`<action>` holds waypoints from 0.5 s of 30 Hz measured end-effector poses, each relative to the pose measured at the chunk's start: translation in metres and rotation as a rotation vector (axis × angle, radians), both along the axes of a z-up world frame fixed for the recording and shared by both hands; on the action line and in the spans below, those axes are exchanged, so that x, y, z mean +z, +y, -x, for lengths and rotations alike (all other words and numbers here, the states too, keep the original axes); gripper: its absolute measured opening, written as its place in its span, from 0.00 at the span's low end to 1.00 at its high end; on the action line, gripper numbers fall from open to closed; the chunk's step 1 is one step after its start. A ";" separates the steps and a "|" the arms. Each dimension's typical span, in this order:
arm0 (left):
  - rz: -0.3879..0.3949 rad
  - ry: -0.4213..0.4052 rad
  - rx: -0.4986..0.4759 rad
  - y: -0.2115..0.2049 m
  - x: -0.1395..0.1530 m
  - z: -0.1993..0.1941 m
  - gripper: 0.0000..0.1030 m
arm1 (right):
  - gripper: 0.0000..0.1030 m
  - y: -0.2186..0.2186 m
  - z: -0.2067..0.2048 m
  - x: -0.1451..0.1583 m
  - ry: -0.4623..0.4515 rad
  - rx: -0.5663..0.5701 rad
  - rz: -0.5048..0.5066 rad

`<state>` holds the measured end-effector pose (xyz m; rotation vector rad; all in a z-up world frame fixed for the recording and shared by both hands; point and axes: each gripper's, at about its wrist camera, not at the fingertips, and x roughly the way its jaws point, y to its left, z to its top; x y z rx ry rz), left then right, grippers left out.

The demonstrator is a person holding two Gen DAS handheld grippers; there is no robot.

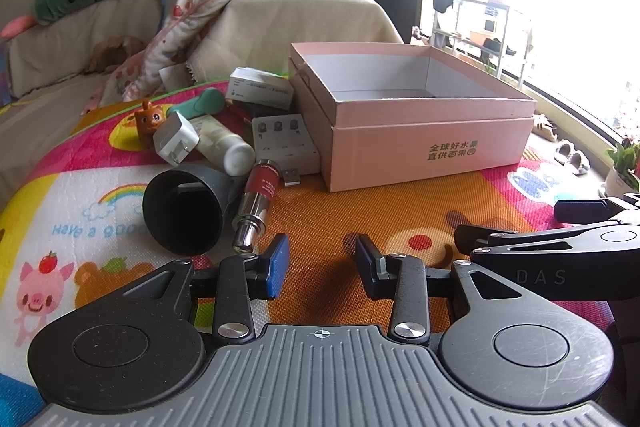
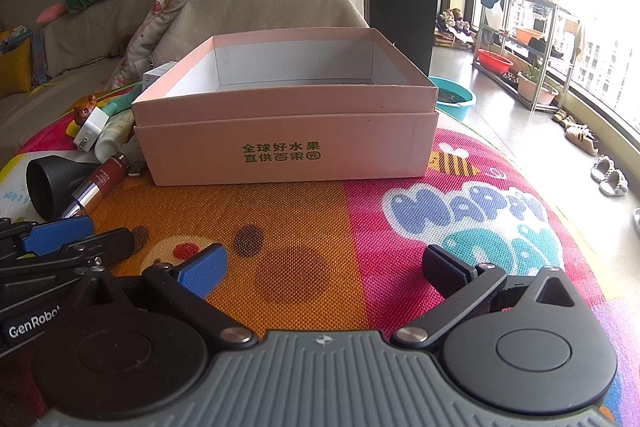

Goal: Organize rigid objects

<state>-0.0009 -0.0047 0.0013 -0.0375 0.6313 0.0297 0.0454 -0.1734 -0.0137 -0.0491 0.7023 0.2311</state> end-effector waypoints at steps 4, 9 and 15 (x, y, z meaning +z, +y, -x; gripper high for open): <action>0.001 0.000 0.000 0.000 0.000 0.000 0.40 | 1.00 0.000 0.000 0.001 0.001 0.001 0.001; 0.014 0.000 0.000 0.004 0.001 0.001 0.39 | 1.00 0.002 -0.002 0.000 0.012 0.019 0.000; 0.029 -0.004 -0.004 0.008 0.002 0.002 0.38 | 1.00 0.002 -0.008 0.005 0.065 0.065 0.032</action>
